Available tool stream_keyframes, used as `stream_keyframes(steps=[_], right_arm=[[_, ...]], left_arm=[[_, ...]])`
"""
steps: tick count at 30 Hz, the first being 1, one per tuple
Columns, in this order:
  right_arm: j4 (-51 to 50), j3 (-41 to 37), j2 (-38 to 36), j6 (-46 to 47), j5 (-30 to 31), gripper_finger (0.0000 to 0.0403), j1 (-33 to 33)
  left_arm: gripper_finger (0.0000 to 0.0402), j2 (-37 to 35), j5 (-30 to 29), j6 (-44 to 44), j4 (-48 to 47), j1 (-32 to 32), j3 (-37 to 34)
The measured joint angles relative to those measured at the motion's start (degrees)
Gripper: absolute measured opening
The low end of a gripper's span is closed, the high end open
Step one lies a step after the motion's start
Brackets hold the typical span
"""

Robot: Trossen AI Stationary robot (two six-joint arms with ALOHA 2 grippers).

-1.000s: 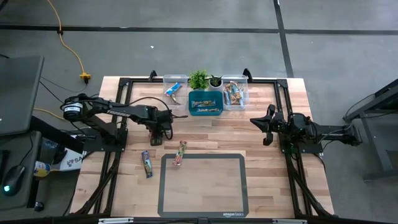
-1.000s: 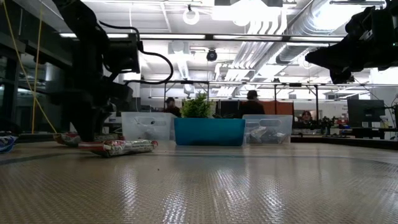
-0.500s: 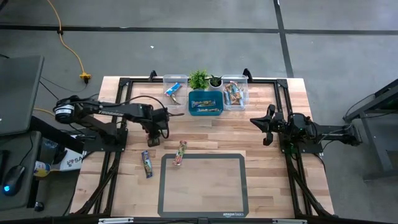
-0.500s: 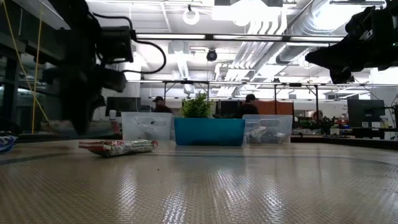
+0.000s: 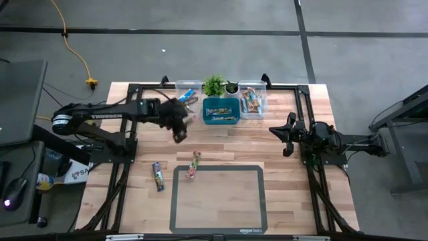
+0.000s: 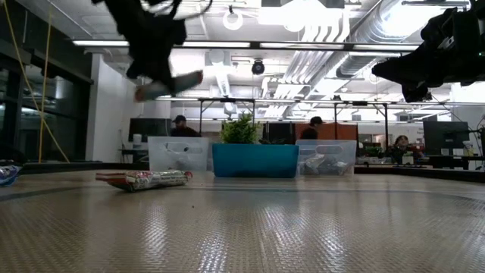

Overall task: Pick and place Granola Bars by type
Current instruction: Put the red granola bar into the left transparent bin

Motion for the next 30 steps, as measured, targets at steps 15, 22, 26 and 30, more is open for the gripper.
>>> stream_keyframes(steps=[15,22,26,30], right_arm=[[0.0,0.0,0.0,0.0,0.0,0.0,0.0],[0.0,0.0,0.0,0.0,0.0,0.0,0.0],[0.0,0.0,0.0,0.0,0.0,0.0,0.0],[0.0,0.0,0.0,0.0,0.0,0.0,0.0]], left_arm=[[0.0051,1.7,-9.4,-27.1,-3.2,21.4,11.2],[0.0051,10.3,1.8,-27.5,0.1,31.3,11.2],[0.0051,15.9,3.0,-26.8,2.5,31.5,11.2],[0.0051,21.5,4.2,-27.9,3.0,31.5,11.2]])
